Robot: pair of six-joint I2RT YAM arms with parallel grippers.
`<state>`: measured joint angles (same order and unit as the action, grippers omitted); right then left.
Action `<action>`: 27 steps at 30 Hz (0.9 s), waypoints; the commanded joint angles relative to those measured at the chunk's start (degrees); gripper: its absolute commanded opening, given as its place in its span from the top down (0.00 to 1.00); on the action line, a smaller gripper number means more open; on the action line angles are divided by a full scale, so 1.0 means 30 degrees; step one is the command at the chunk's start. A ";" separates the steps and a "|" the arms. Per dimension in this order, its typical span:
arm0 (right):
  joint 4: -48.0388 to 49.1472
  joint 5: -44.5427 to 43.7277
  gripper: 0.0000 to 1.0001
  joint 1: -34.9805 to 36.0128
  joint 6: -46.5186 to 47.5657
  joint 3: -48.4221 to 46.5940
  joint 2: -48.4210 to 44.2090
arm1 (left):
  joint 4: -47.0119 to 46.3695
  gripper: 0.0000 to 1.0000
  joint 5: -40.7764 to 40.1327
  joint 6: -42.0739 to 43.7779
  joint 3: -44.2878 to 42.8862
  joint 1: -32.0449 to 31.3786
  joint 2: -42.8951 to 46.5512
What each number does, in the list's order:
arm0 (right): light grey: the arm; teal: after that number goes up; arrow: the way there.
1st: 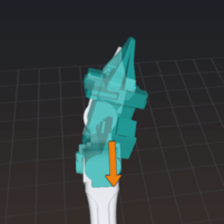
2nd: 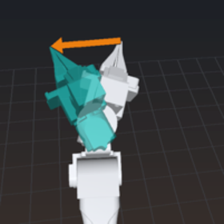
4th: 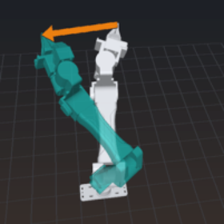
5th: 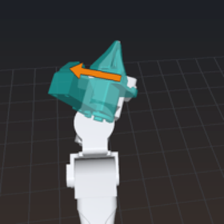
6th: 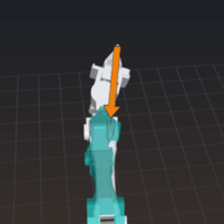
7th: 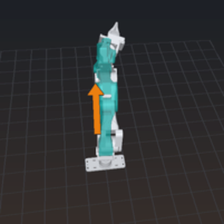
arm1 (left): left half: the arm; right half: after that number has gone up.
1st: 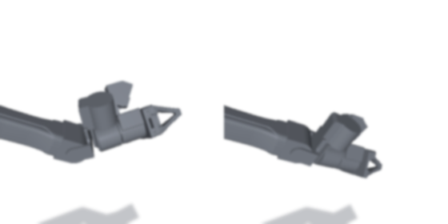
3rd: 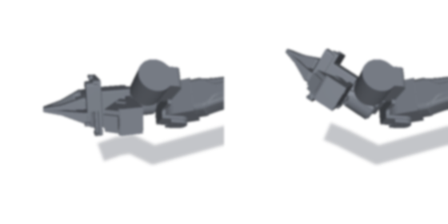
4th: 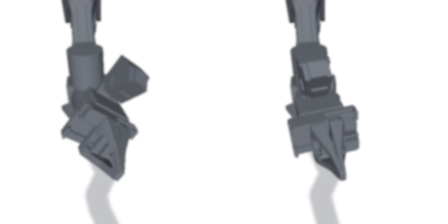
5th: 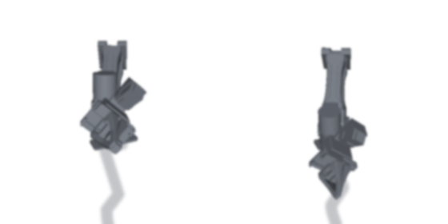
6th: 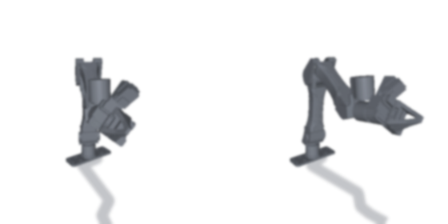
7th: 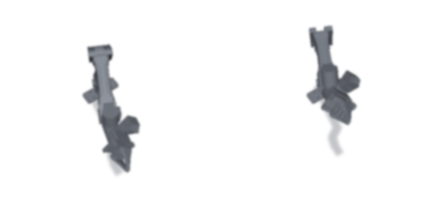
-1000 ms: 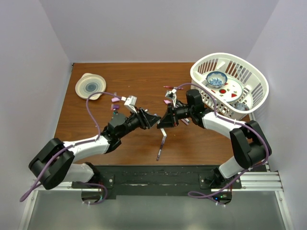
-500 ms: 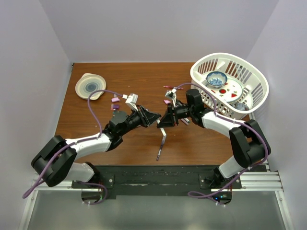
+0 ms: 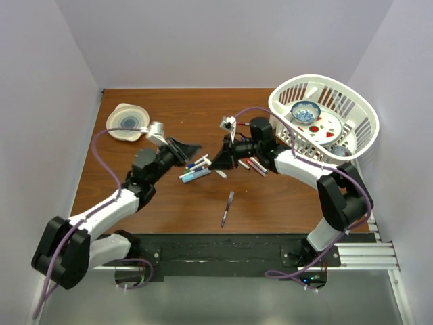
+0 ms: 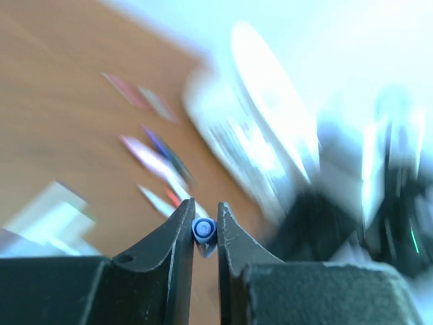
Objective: Open the pen caps
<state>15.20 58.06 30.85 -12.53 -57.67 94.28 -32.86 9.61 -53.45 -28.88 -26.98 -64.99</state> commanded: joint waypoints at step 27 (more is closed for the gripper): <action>-0.8847 -0.0516 1.00 -0.0732 0.5380 -0.0845 0.0360 | 0.1287 0.84 -0.4402 -0.0406 0.2188 0.8408 -0.5783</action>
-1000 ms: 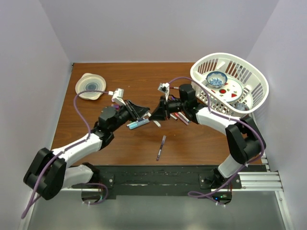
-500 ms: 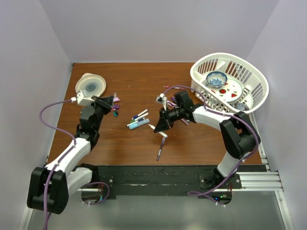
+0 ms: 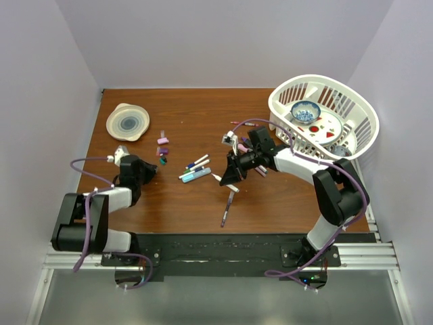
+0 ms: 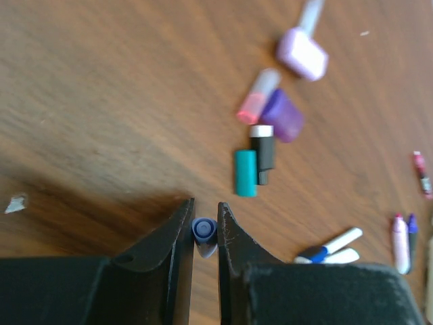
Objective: Open the pen caps
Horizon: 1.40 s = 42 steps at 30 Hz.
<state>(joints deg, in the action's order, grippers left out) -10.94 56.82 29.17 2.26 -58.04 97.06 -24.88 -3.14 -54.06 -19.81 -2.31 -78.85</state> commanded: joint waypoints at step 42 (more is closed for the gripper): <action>-0.3179 -1.5950 0.92 -0.2135 0.5661 -0.2800 0.0752 | 0.9407 0.07 0.7931 1.2248 -0.5933 -0.0608 0.9438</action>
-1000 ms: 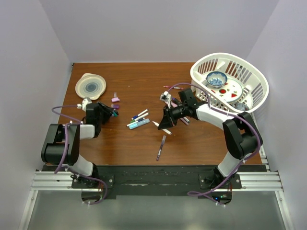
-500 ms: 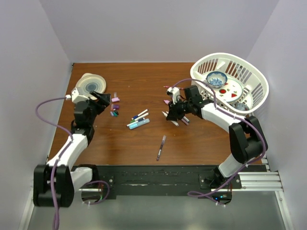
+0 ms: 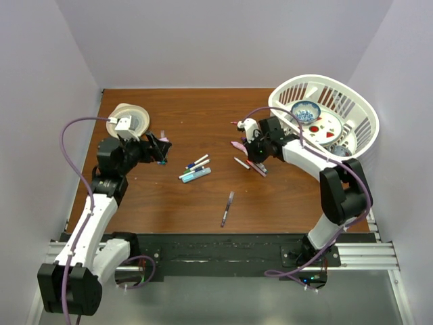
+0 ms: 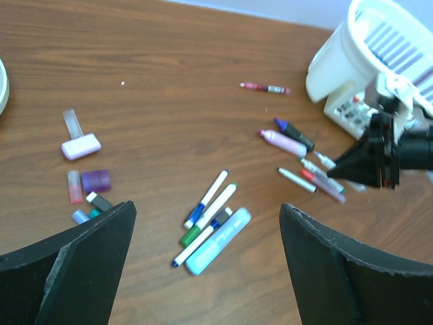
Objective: Open the pen caps
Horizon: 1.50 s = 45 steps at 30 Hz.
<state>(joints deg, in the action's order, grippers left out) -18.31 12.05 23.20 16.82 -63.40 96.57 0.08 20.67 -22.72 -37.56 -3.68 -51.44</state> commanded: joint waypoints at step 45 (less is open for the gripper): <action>-0.3772 0.5319 0.56 -0.0966 0.3125 -0.1632 -0.0871 | -0.0118 0.15 0.7026 0.1654 0.0129 -0.2958 -0.3765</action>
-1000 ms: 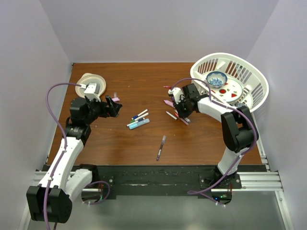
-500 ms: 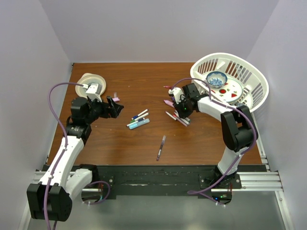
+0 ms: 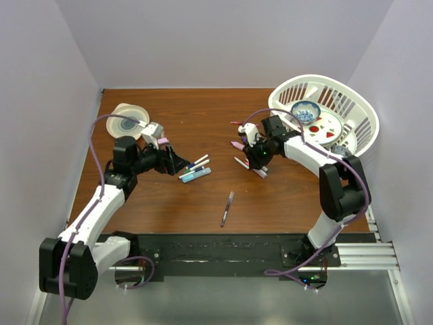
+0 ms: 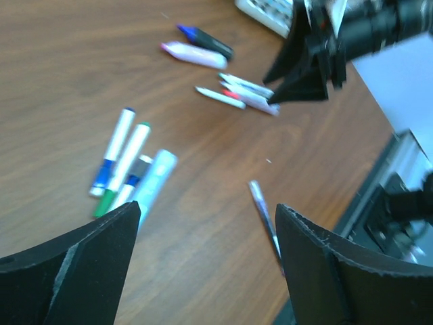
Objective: Open the pen caps
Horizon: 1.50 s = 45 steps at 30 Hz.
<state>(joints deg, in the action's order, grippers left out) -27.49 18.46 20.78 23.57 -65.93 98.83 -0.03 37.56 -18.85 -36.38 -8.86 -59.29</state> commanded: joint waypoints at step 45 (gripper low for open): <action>0.3595 0.8055 0.44 -0.3732 -0.2643 0.2084 -0.7805 | 0.9123 0.85 -1.7322 -0.2505 -1.2073 -1.6528 -1.7241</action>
<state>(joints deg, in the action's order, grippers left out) -18.79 40.21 9.72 16.43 -60.38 76.20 25.19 -12.23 -26.85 -72.29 -57.98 -110.26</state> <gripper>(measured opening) 0.557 0.216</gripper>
